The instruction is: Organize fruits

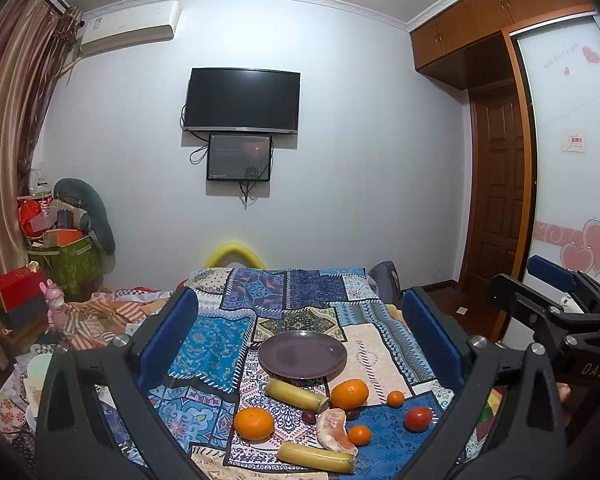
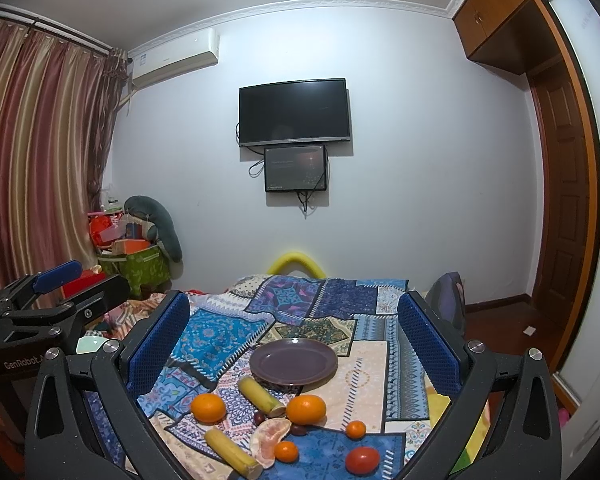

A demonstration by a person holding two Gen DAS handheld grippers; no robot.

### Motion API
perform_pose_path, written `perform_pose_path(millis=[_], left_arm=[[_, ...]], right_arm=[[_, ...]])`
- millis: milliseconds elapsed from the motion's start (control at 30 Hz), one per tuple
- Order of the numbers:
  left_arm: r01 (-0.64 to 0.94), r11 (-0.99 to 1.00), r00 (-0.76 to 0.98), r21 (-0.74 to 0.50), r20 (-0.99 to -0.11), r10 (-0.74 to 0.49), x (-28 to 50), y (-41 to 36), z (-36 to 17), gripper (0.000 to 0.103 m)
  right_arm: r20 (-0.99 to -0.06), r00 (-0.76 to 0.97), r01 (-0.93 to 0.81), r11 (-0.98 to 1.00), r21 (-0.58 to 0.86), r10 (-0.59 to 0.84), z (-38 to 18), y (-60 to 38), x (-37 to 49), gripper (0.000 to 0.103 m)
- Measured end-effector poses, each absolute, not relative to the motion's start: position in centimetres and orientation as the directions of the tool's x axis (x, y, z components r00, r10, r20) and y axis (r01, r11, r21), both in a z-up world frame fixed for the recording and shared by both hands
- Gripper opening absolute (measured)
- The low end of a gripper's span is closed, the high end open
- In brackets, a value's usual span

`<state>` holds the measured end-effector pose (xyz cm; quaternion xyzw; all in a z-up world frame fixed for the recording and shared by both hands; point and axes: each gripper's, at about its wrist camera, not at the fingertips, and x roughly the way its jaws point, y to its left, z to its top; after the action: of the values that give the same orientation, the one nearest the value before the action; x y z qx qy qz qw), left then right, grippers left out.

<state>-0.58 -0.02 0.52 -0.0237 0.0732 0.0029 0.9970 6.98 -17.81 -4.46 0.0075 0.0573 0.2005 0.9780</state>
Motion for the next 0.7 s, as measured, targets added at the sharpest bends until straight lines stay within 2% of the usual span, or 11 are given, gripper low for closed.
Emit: perform_pose_path(millis=[533, 700], left_arm=[[-0.017, 0.999, 0.991, -0.05, -0.137, 0.01, 0.0, -0.3, 0.6, 0.103], [-0.026, 0.999, 0.983, -0.035, -0.184, 0.019, 0.9, 0.0, 0.0, 0.103]], right_arm=[[-0.127, 0.91, -0.393, 0.919, 0.036, 0.394, -4.5, -17.8, 7.4, 0.103], [-0.155, 0.906, -0.392, 0.919, 0.047, 0.395, -5.0, -17.9, 8.2, 0.103]])
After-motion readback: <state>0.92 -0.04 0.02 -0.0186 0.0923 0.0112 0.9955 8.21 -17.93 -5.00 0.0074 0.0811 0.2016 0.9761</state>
